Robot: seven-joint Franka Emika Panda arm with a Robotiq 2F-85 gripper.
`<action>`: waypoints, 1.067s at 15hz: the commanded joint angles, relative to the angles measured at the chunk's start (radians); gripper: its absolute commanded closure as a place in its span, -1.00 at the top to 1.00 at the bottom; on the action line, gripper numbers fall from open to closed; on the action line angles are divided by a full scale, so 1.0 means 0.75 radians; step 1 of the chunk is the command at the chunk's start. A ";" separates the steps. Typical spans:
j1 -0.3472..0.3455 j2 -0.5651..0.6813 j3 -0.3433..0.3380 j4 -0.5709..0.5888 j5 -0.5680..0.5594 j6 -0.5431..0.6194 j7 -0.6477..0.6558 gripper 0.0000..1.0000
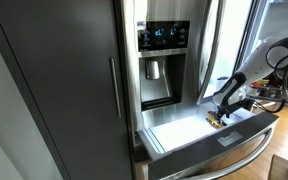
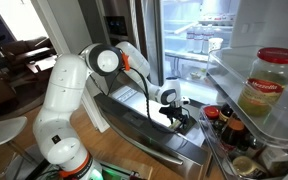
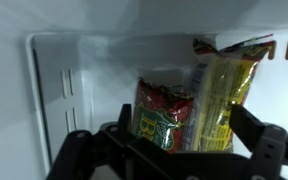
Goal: Take a packet out of the freezer drawer and put it in the refrigerator then close the drawer
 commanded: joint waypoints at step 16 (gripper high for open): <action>-0.140 0.035 0.144 0.059 0.140 0.018 -0.255 -1.00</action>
